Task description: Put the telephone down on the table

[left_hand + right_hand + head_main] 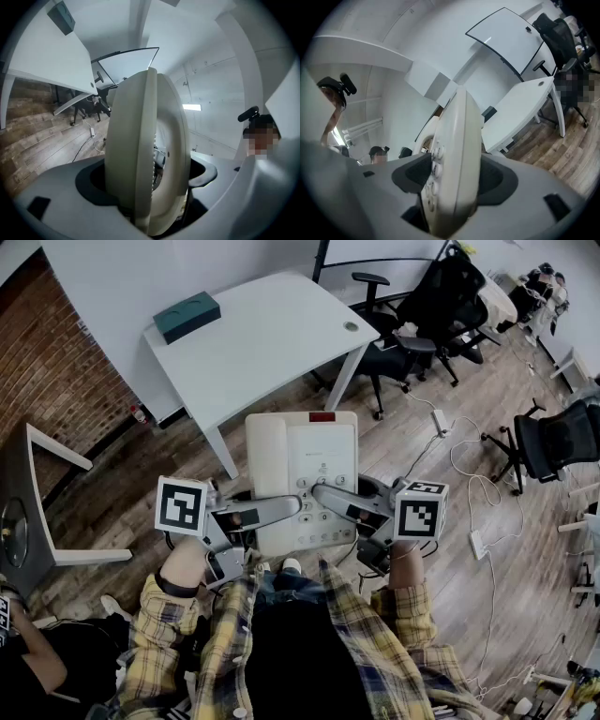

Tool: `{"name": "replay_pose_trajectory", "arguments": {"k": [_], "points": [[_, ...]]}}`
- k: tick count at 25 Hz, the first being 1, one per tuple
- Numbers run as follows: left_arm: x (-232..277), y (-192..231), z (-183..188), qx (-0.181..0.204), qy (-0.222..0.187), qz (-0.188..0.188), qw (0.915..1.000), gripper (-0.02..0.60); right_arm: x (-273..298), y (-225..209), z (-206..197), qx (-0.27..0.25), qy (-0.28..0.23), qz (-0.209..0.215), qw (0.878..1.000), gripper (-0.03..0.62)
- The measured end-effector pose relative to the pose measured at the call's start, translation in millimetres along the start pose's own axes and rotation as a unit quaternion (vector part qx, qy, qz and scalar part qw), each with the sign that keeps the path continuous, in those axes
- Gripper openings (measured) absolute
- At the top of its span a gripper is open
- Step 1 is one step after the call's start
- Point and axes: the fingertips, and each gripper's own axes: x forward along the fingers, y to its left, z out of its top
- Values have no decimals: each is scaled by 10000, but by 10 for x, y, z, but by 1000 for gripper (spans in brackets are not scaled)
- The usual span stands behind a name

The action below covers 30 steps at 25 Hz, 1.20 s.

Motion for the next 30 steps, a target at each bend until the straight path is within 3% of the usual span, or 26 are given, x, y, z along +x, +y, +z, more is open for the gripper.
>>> {"name": "replay_pose_trajectory", "arguments": {"k": [30], "points": [[402,59,-30,-98,-205,171,9996,411,-309,-229,99,62,44,251,9997,278]]}}
